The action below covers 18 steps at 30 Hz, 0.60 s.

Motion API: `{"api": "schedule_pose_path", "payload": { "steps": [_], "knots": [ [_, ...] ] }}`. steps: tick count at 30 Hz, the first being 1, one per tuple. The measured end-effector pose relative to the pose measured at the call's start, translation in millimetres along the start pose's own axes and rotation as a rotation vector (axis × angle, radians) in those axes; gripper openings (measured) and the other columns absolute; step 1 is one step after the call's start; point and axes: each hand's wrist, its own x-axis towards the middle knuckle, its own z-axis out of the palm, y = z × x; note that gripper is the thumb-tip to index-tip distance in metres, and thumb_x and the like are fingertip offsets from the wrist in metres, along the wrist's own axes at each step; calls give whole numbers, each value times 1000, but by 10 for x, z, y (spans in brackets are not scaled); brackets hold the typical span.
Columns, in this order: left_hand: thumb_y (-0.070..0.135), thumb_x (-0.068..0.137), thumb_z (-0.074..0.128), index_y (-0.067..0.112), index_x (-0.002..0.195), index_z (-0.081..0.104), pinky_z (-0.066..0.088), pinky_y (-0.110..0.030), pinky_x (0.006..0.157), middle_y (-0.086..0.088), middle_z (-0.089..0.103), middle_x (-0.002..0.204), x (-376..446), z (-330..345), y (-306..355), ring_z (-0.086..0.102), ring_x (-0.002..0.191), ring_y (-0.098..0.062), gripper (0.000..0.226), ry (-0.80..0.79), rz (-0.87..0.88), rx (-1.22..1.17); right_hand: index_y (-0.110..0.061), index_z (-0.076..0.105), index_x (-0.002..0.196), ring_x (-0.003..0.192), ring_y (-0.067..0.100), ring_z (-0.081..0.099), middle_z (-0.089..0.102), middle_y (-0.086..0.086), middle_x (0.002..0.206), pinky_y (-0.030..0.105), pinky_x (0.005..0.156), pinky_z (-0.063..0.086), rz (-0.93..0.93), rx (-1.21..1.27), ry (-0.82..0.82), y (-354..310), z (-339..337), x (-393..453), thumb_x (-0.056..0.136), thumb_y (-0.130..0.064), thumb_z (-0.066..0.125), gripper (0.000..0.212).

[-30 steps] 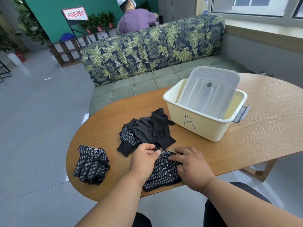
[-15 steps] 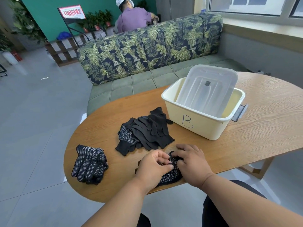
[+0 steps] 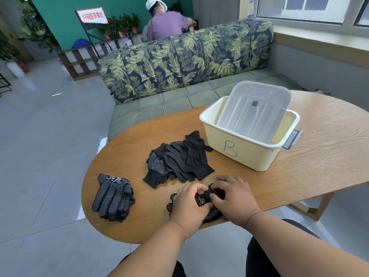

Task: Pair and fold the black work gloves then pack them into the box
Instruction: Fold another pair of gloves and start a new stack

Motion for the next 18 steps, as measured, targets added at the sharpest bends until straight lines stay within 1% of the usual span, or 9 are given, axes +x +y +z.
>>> {"api": "schedule_pose_path", "payload": {
  "steps": [2, 4, 5, 7, 9, 12, 15, 18],
  "knots": [
    [45, 75, 79, 49, 103, 58, 44, -33, 102, 27, 56, 107, -16, -16, 3, 50, 109, -2, 35, 16, 34, 47, -41, 68, 113, 126, 16, 47, 59, -19, 133, 34, 102, 33, -14, -6, 34, 7, 10, -4, 86, -52, 64, 30],
    [52, 73, 77, 43, 106, 60, 41, -29, 103, 27, 55, 110, -58, -57, -5, 46, 112, -2, 39, 23, 51, 96, -40, 62, 114, 120, 15, 49, 60, -20, 124, 32, 98, 33, -26, 7, 53, 9, 4, -9, 86, -49, 68, 30],
    [55, 72, 76, 43, 106, 60, 39, -27, 102, 28, 55, 111, -87, -91, -14, 45, 113, -2, 40, 28, 53, 113, -41, 61, 115, 119, 15, 49, 59, -20, 122, 32, 97, 34, -34, 8, 58, 11, -4, -11, 86, -48, 68, 31],
    [53, 75, 77, 42, 104, 61, 38, -23, 99, 27, 53, 109, -160, -195, -37, 44, 111, -1, 35, 63, 46, 134, -41, 60, 117, 119, 14, 49, 59, -20, 123, 35, 99, 36, -55, 8, 61, 16, -19, -18, 87, -48, 68, 32],
    [48, 81, 76, 40, 98, 60, 38, -20, 94, 26, 53, 104, -259, -339, -81, 44, 107, 0, 25, 127, 15, 175, -43, 59, 120, 119, 14, 49, 58, -21, 125, 36, 101, 37, -73, 7, 55, 27, -31, -31, 89, -48, 67, 33],
    [44, 84, 75, 37, 85, 59, 37, -18, 78, 21, 54, 91, -463, -544, -189, 49, 93, -1, 18, 185, -67, 251, -46, 57, 123, 120, 14, 48, 57, -21, 128, 37, 103, 37, -102, 7, 51, 31, -44, -48, 90, -49, 66, 34],
    [46, 85, 75, 34, 76, 61, 37, -16, 67, 16, 57, 84, -672, -613, -284, 54, 85, -1, 21, 149, -173, 240, -46, 64, 122, 122, 16, 49, 59, -18, 130, 38, 103, 37, -116, 7, 57, 21, -45, -69, 91, -47, 69, 32],
    [54, 85, 73, 33, 75, 66, 40, -18, 68, 15, 58, 84, -810, -569, -336, 57, 83, -2, 24, 129, -223, 235, -44, 75, 110, 117, 22, 53, 63, -13, 127, 40, 94, 40, -158, -11, 102, 3, 0, -95, 87, -38, 78, 23]
  ]
}}
